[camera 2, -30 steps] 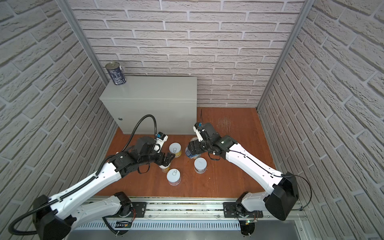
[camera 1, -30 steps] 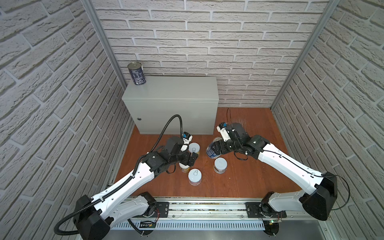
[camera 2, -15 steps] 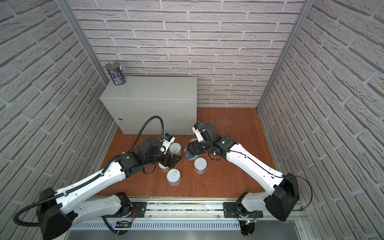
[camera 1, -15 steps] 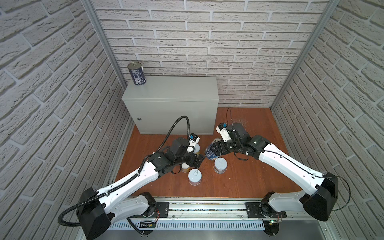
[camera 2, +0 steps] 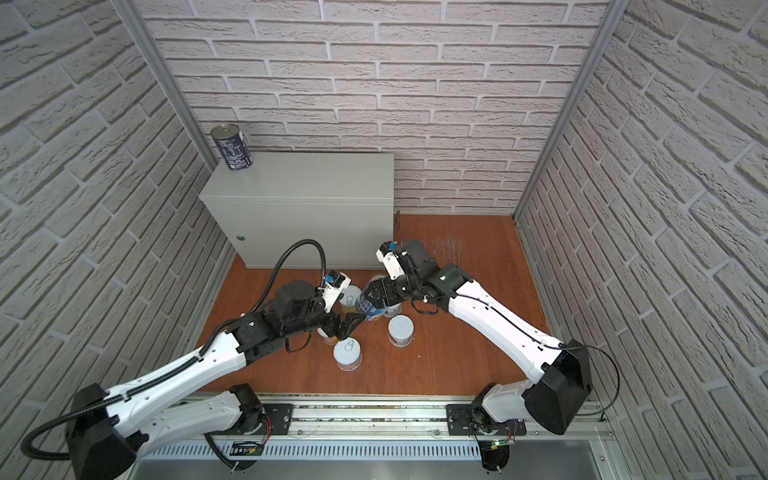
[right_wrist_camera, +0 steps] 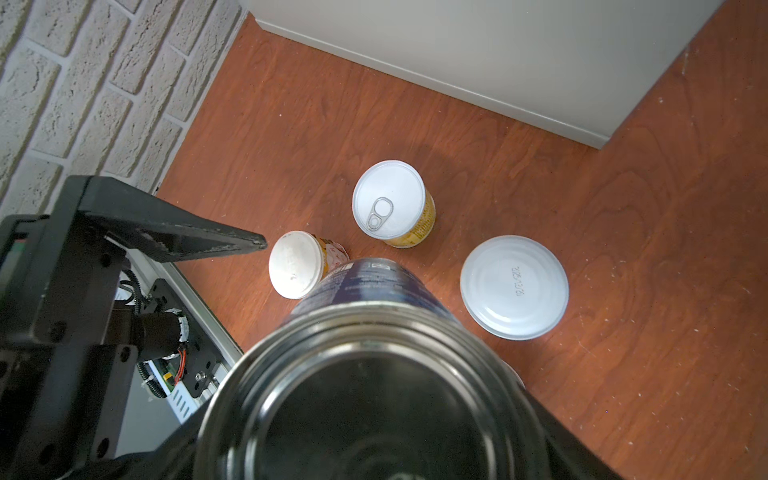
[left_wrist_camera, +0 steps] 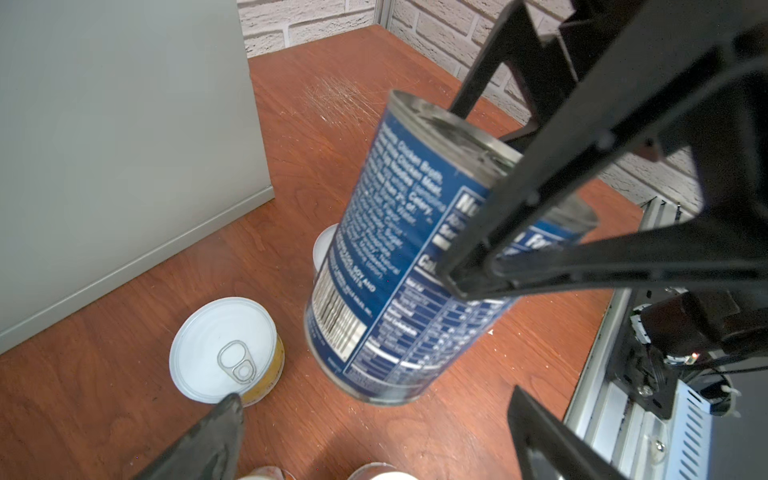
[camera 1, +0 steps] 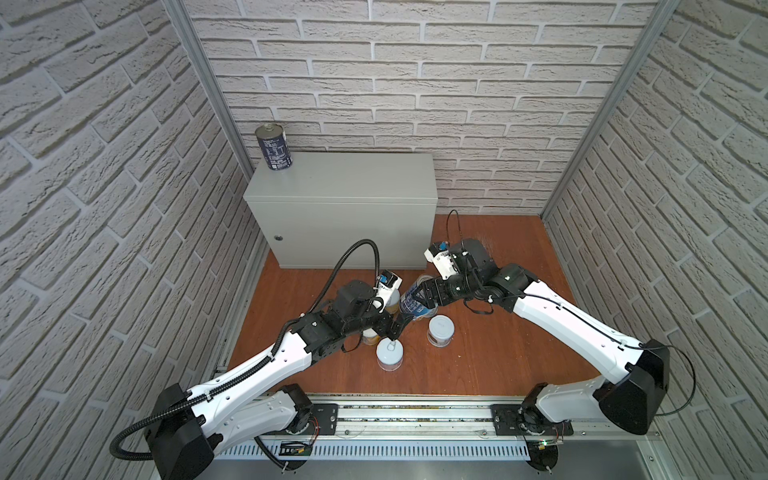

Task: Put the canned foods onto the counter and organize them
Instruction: 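Carry the blue can toward the left gripper while the left gripper reaches to meet it, then close the left gripper around the blue can's side below the right gripper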

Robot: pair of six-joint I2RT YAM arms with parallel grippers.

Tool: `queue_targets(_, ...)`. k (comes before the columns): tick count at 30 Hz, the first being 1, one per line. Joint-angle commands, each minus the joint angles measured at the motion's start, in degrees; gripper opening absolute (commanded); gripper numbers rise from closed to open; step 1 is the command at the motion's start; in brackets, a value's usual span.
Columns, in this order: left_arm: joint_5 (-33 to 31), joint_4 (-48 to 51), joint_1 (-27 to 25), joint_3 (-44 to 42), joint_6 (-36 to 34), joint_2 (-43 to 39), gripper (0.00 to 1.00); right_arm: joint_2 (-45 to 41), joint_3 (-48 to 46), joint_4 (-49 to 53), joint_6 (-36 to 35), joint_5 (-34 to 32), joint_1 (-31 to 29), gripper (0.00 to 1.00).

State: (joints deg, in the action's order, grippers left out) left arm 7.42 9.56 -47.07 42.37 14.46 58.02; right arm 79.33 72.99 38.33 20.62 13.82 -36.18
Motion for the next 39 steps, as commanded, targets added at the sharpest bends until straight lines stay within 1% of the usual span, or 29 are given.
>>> queue_targets(1,2.07,-4.70,-0.32,-0.59,-3.64,-0.90,0.98,-0.88,4.21,-8.04,0.73,5.72,0.41,0.59)
queue_targets(4,1.57,-5.92,-0.30,-0.80,-3.73,-0.63,0.98,-0.15,4.94,-8.01,0.80,7.10,0.41,0.59)
queue_targets(8,1.17,-6.64,-0.30,-0.67,-4.08,-0.53,0.98,-0.14,4.89,-8.16,0.91,7.10,0.50,0.59)
queue_targets(14,1.37,-5.19,-0.30,0.33,-5.61,-0.03,0.98,-0.84,4.18,-8.99,1.71,8.64,0.51,0.59)
queue_targets(19,2.68,-4.64,-0.32,0.81,-6.44,0.93,0.98,-1.60,3.67,-9.39,2.27,11.52,0.52,0.59)
queue_targets(24,4.24,-5.71,-0.30,0.87,-6.83,1.04,0.97,-2.24,3.21,-9.68,2.71,12.14,0.50,0.59)
queue_targets(32,5.39,-5.98,-0.30,0.53,-7.93,-0.40,0.97,-2.77,2.43,-12.46,4.58,18.45,0.93,0.59)
queue_targets(39,5.68,-6.34,-0.30,-0.34,-9.12,-1.41,0.97,-2.86,2.24,-13.01,4.49,21.25,1.01,0.59)
